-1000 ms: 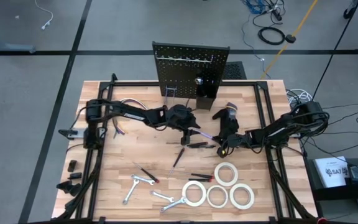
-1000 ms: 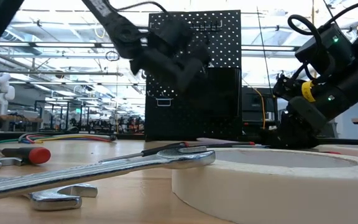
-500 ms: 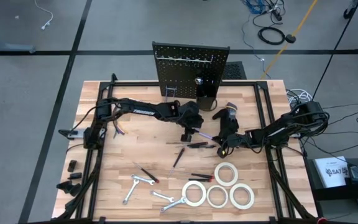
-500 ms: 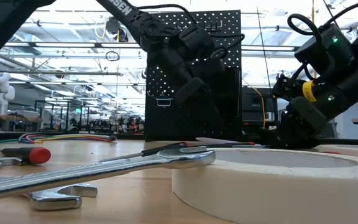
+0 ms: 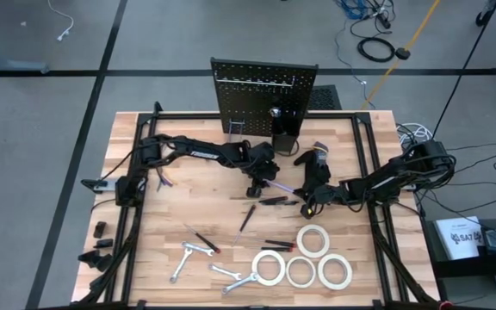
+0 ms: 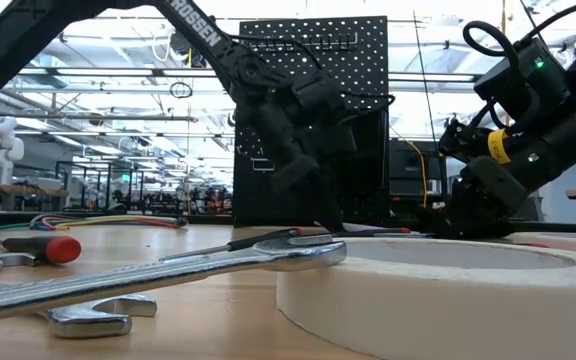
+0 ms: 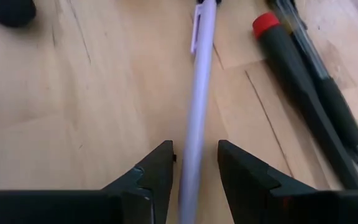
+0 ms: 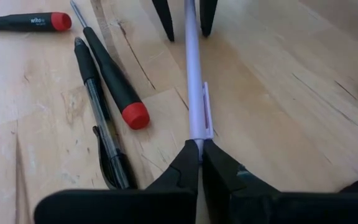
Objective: Hang tools onto peg board
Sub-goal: Put the purple pen into the black bin on the peg board
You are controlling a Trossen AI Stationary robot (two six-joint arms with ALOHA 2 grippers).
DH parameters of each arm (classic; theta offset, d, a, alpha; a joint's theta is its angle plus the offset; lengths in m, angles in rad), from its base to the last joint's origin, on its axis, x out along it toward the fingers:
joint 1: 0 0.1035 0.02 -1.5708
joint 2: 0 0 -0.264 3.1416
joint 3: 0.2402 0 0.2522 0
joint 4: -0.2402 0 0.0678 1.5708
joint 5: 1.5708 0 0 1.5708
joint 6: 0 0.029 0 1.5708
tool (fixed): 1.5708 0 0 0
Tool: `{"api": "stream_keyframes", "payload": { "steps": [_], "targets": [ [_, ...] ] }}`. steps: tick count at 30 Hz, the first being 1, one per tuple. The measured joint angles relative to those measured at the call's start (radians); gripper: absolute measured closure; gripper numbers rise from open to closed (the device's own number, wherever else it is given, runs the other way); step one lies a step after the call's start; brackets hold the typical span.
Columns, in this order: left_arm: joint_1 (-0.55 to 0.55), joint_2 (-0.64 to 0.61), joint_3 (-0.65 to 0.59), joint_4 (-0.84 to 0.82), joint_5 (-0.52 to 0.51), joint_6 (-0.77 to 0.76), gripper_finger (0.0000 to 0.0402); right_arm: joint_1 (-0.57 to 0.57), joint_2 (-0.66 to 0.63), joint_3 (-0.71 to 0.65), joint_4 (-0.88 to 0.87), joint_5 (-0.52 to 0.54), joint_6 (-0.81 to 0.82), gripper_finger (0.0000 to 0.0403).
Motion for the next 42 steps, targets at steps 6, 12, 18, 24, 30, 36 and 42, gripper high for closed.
{"api": "stream_keyframes", "payload": {
  "steps": [6,12,18,24,30,36,42],
  "targets": [
    [0.000,0.006,0.002,-0.010,-0.015,-0.016,0.0276,0.000,0.000,0.000,0.003,-0.002,0.000,0.0403],
    [-0.008,0.005,0.003,-0.029,-0.024,-0.018,0.0355,0.000,0.000,0.000,0.005,-0.004,-0.004,0.0402],
    [-0.025,-0.001,0.002,-0.033,-0.046,-0.015,0.0384,0.000,-0.006,0.000,0.022,-0.006,-0.037,0.0386],
    [-0.048,-0.043,-0.003,-0.054,-0.113,-0.025,0.0385,0.003,-0.110,-0.003,-0.027,-0.059,-0.072,0.0330],
    [-0.060,-0.102,-0.002,-0.087,-0.167,-0.024,0.0385,0.003,-0.273,-0.002,-0.121,-0.046,-0.080,0.0293],
    [-0.074,-0.155,-0.001,-0.114,-0.177,-0.046,0.0385,0.002,-0.442,0.000,-0.207,-0.045,-0.087,0.0281],
    [-0.096,-0.202,-0.001,-0.148,-0.198,-0.064,0.0385,0.002,-0.569,0.000,-0.260,-0.040,-0.086,0.0282]
  ]
}}
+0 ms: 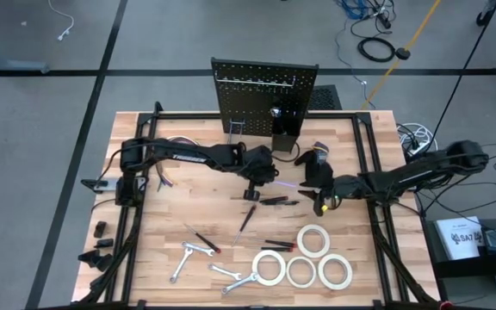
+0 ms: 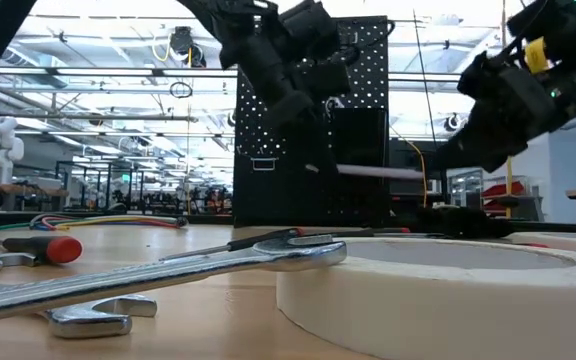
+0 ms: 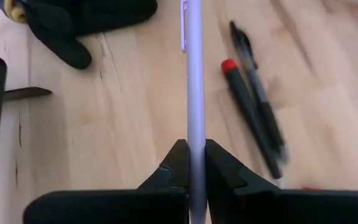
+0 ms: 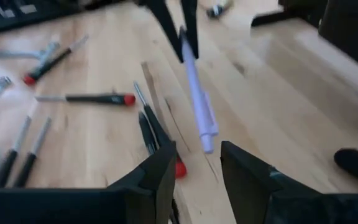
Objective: Hang tools onto peg board
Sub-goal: Put the purple pen into the black bin on the peg board
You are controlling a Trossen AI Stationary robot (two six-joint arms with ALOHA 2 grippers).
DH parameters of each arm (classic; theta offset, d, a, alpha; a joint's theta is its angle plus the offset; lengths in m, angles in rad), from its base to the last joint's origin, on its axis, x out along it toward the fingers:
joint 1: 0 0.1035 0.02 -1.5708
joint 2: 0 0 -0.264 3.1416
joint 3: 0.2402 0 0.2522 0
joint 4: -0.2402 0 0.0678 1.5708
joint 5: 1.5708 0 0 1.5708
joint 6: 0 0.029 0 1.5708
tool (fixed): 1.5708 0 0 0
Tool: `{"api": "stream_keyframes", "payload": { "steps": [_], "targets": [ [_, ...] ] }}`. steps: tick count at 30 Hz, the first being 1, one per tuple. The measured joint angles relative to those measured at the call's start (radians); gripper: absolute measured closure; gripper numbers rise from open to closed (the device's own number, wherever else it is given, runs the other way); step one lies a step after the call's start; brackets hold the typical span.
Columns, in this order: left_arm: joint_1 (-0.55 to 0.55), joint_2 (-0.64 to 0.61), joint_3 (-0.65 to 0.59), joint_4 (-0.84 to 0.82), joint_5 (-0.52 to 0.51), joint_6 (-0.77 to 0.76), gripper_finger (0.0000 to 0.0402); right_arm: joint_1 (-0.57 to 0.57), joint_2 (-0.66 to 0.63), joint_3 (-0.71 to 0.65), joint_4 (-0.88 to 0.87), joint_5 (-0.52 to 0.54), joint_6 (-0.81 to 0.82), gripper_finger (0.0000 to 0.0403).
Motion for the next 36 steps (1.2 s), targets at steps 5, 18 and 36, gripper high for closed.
{"api": "stream_keyframes", "payload": {
  "steps": [5,18,36],
  "targets": [
    [-0.018,-0.048,0.000,-0.036,-0.023,-0.010,0.0385,-0.001,-0.063,0.001,0.030,-0.059,0.002,0.0282],
    [-0.045,-0.195,-0.098,-0.042,-0.016,-0.135,0.0385,0.000,-0.084,0.002,0.011,-0.099,-0.010,0.0282],
    [-0.140,-0.255,-0.602,1.315,0.121,-0.532,0.0386,0.027,0.178,0.003,0.734,-0.108,-0.254,0.0282]
  ]
}}
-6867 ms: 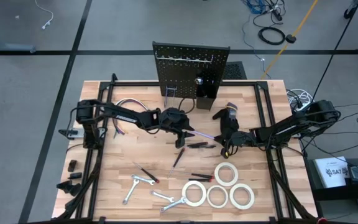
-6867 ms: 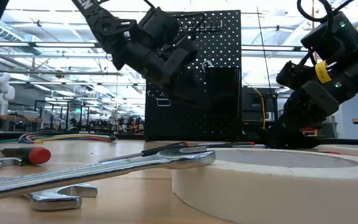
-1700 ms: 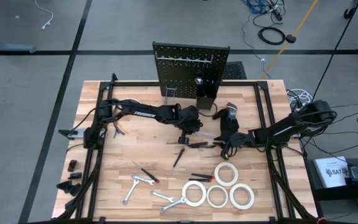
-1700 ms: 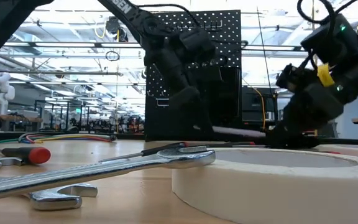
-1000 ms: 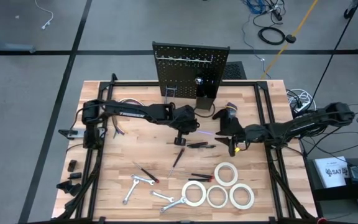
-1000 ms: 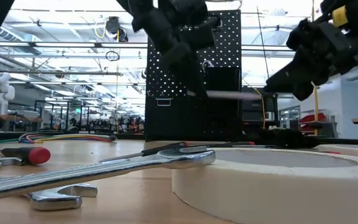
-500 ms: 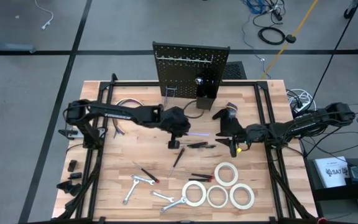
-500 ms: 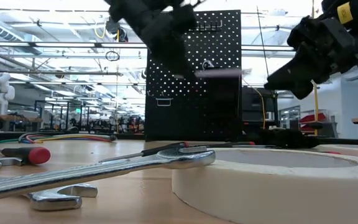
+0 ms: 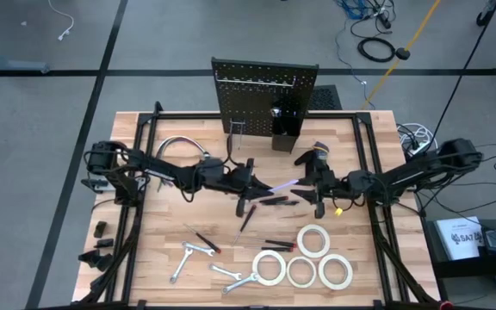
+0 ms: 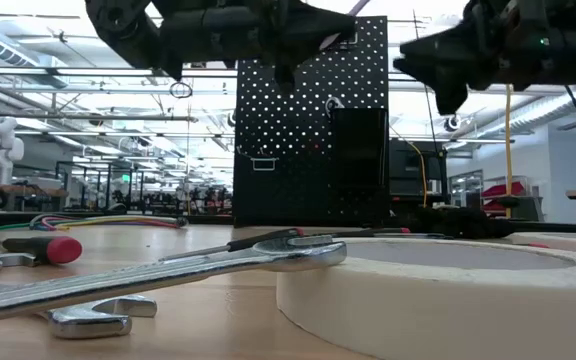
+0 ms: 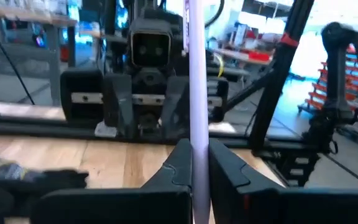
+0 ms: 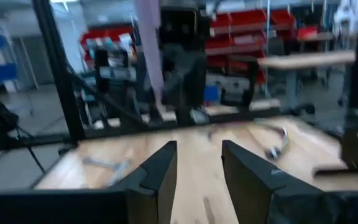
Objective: Hang tools onto peg board
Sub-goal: Put the purple pen into the black bin on the peg board
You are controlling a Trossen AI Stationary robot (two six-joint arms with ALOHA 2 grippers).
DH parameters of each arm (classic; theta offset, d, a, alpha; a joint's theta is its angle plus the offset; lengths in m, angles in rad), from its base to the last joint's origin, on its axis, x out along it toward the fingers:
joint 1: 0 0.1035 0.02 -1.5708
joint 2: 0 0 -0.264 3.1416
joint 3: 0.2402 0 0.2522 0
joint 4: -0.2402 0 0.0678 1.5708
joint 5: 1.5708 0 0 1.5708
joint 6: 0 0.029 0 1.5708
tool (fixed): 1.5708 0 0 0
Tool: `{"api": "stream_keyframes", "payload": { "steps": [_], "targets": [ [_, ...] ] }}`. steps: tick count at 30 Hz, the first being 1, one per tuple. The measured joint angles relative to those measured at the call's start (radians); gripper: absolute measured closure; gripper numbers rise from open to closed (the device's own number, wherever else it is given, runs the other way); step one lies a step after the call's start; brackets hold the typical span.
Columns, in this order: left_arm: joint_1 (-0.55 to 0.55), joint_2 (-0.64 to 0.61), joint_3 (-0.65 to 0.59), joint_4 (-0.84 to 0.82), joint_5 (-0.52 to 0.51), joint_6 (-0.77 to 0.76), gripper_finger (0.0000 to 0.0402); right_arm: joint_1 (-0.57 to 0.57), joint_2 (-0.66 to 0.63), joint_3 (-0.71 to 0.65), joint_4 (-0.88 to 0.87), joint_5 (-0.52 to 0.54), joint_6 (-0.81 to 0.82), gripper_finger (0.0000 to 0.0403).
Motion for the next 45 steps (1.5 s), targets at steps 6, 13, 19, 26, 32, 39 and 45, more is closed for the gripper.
{"api": "stream_keyframes", "payload": {
  "steps": [6,13,19,26,32,39,45],
  "targets": [
    [-0.019,0.017,0.003,-0.006,-0.045,-0.002,0.0386,0.000,0.104,0.058,0.098,-0.068,-0.049,0.0282],
    [-0.020,0.028,0.003,-0.006,-0.043,-0.003,0.0386,0.000,0.166,0.172,0.052,-0.068,-0.136,0.0282],
    [-0.021,0.027,0.003,-0.008,-0.041,0.001,0.0386,0.000,0.164,0.181,0.037,-0.067,-0.140,0.0282],
    [-0.020,0.027,0.003,-0.008,-0.040,0.009,0.0386,0.000,0.164,0.181,0.056,-0.067,-0.140,0.0282],
    [-0.020,0.027,0.003,-0.013,-0.039,0.010,0.0386,0.000,0.163,0.181,0.074,-0.066,-0.140,0.0283],
    [-0.014,0.027,0.003,-0.013,-0.036,0.004,0.0386,0.000,0.163,0.181,0.074,-0.062,-0.138,0.0323],
    [-0.013,0.027,0.003,-0.013,-0.038,0.009,0.0368,0.000,0.163,0.181,0.078,-0.069,-0.140,0.0382]
  ]
}}
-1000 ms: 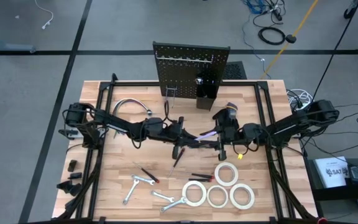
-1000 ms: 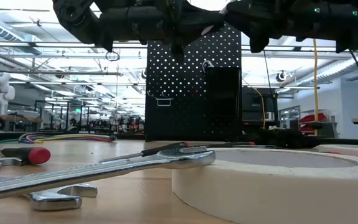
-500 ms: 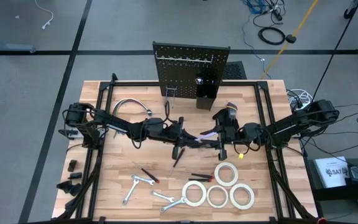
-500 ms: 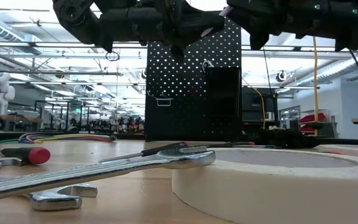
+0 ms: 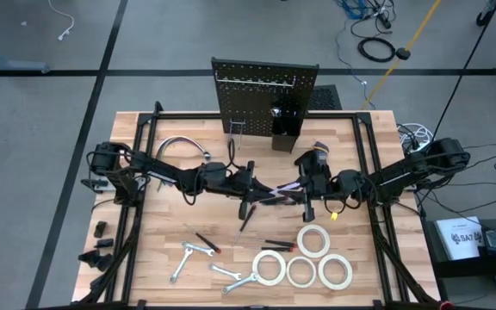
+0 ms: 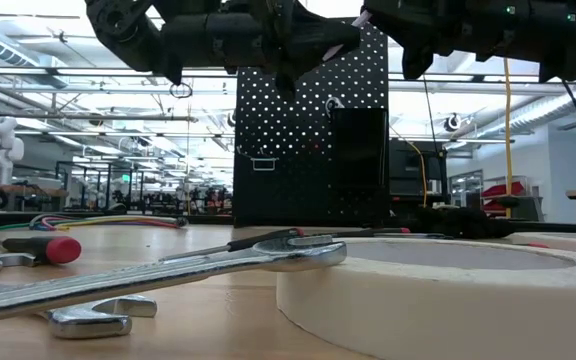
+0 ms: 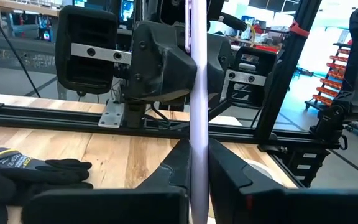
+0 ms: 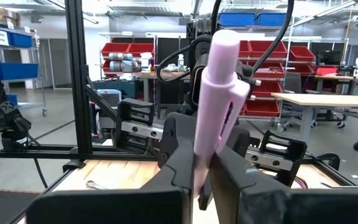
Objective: Hang tools onto peg board
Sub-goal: Put the purple pen into the black bin on the peg board
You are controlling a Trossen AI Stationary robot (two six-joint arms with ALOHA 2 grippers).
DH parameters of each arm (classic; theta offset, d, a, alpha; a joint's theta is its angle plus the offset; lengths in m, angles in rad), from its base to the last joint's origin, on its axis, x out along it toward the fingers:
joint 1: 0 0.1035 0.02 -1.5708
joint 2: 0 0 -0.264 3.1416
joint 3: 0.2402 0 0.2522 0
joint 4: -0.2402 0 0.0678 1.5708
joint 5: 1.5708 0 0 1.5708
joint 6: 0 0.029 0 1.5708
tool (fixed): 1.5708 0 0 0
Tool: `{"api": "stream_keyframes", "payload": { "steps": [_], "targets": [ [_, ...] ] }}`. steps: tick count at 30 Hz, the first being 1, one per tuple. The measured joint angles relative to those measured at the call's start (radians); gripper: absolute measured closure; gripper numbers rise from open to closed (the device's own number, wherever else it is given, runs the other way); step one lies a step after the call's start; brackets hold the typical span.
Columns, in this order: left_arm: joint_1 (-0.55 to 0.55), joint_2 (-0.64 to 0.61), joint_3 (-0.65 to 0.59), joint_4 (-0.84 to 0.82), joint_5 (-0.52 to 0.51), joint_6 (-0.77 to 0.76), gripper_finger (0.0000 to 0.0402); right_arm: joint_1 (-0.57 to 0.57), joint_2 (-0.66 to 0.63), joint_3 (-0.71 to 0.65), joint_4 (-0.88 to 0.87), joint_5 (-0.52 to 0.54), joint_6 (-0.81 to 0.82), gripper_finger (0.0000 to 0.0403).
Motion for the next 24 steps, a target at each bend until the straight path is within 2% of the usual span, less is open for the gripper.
{"api": "stream_keyframes", "payload": {
  "steps": [5,13,17,21,24],
  "targets": [
    [0.000,0.000,0.000,-0.036,-0.024,0.019,0.0324,0.000,-0.001,0.000,-0.015,0.009,0.012,0.0382],
    [0.000,-0.070,0.000,-0.292,-0.047,0.081,0.0254,-0.020,-0.011,0.000,-0.150,0.007,0.094,0.0382],
    [0.000,-0.126,0.000,-0.407,-0.115,0.103,0.0238,-0.037,-0.011,0.000,-0.212,-0.002,0.137,0.0382],
    [0.001,-0.133,0.014,-0.337,-0.122,0.100,0.0233,-0.053,-0.011,0.035,-0.315,0.002,0.174,0.0382],
    [0.000,-0.124,0.070,-0.368,-0.154,0.126,0.0233,-0.056,-0.004,0.089,-0.428,0.005,0.188,0.0382]
  ]
}}
